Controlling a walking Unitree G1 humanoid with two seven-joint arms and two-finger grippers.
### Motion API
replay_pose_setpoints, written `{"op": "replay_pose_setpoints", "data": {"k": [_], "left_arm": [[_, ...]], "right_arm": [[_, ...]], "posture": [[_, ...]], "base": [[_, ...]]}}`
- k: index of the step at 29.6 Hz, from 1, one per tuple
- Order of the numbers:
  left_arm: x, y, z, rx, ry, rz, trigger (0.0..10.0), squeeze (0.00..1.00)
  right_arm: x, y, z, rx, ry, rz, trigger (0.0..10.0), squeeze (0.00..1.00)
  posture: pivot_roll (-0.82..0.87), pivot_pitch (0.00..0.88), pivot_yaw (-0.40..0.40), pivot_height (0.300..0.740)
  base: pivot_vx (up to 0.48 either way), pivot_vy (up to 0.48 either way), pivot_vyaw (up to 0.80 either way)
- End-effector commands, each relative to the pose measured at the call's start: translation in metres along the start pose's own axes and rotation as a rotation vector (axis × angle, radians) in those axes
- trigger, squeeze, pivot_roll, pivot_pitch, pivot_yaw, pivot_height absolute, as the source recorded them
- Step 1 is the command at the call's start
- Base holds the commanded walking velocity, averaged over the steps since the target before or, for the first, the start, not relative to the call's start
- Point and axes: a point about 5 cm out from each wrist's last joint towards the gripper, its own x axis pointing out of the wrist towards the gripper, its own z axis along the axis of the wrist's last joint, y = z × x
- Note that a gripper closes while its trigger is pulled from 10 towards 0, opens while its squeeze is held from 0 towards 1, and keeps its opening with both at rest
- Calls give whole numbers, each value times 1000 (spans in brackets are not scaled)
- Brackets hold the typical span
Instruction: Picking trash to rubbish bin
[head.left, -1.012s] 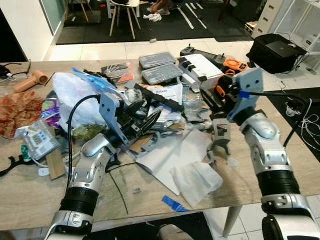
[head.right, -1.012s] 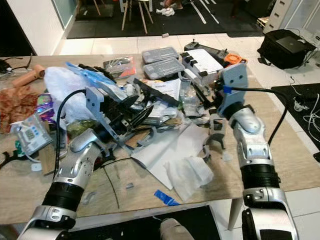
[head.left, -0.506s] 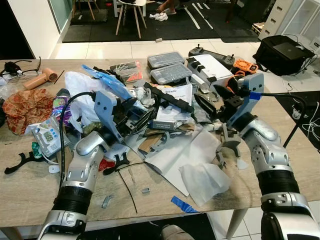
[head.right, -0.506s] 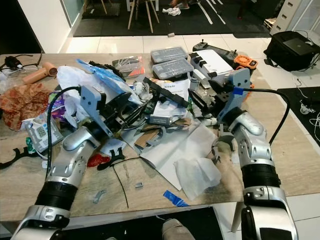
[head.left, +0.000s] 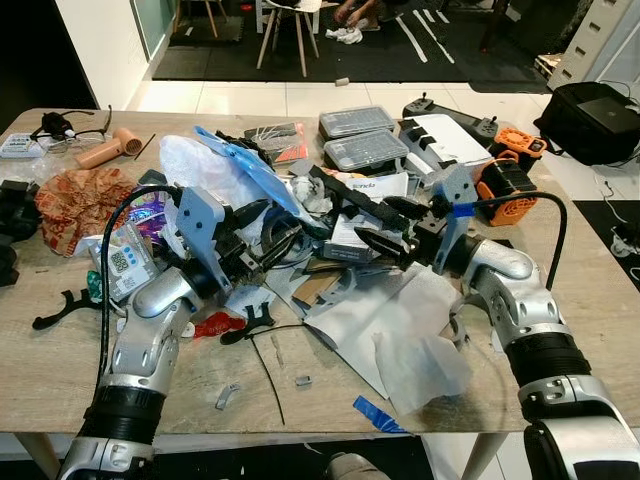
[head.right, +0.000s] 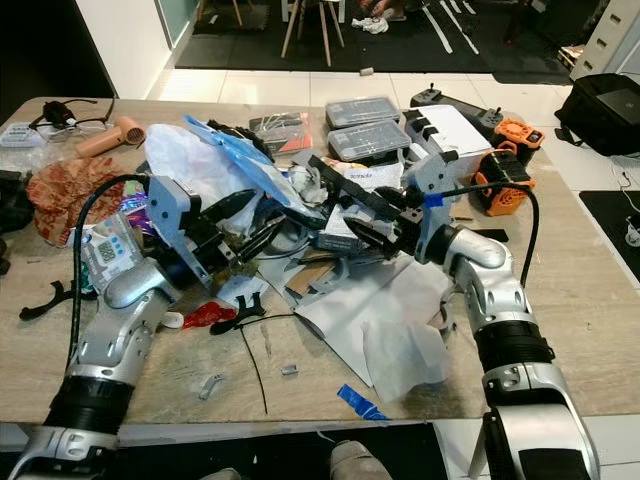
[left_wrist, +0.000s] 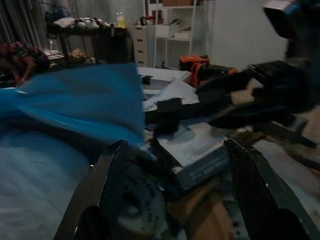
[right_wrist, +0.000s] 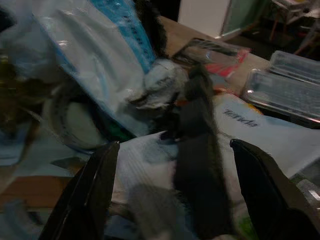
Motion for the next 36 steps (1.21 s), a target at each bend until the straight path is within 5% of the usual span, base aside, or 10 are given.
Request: {"op": "replay_pose_setpoints", "data": {"k": [1, 7, 8, 36], "left_arm": [[-4, -4, 1, 2, 16, -36, 10000, 0], [-8, -6, 3, 0, 29, -50, 10000, 0], [-9, -6, 3, -1, 31, -51, 10000, 0], [-8, -10, 4, -14, 41, -60, 10000, 0]], "right_arm": [[-2, -8, 3, -11, -10, -36, 10000, 0], [-1, -15, 6, -2, -48, -76, 10000, 0], [-1, -16, 5, -1, -45, -88, 0, 0], [-2, -28, 2, -4, -27, -174, 0, 0]], "posture": [[-21, 0, -22, 740], [-12, 0, -15, 740], [-10, 0, -13, 740], [-19, 0, -16, 740]], "base": [[0, 0, 0], [0, 0, 0], [0, 0, 0], [0, 0, 0]]}}
